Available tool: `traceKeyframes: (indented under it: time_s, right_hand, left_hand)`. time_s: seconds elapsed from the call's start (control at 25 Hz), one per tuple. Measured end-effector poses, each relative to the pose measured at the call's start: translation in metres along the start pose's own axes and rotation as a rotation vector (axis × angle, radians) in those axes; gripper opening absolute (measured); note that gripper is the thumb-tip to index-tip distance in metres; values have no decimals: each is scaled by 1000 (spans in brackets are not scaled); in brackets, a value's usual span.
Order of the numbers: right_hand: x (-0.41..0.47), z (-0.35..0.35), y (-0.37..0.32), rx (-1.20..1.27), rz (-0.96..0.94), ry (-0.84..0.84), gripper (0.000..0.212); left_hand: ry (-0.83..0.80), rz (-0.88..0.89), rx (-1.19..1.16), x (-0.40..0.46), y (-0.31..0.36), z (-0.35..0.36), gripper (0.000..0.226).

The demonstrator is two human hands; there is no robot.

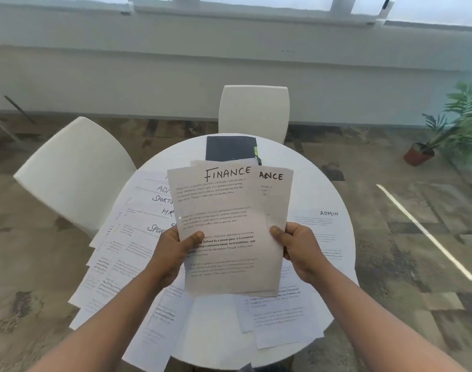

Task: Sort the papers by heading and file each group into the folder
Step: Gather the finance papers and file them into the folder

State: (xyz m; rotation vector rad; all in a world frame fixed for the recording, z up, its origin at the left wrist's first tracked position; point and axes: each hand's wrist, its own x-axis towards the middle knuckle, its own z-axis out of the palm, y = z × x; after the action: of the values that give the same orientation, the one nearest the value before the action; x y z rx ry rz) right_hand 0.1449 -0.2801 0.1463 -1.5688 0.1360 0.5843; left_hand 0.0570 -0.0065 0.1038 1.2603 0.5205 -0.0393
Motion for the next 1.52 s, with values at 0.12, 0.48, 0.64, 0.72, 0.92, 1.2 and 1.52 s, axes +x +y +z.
traceKeyframes:
  time_s: [0.12,0.48,0.64,0.72,0.92,1.2,1.52]
  right_hand:
    - [-6,-2,-7,48,-25,47,9]
    - [-15,2,-11,58,-182,193,13]
    - [-16,2,-14,37,-220,271,23]
    - [-15,0,-16,92,-192,302,21]
    - [-17,-4,-20,278,-164,312,16]
    - [-14,-3,-21,394,-182,320,27]
    - [-12,-1,-22,392,-154,249,43]
  left_hand:
    - [38,26,-19,4,-1,5,33]
    - [38,13,-35,13,-3,10,30]
    - [-65,-29,-39,14,-4,5,50]
    - [-117,-61,-22,16,-4,1,56]
    - [-139,-62,8,18,0,-8,60]
    - [-129,-67,33,23,-1,-23,48]
    - [-189,-94,3,26,5,-30,42]
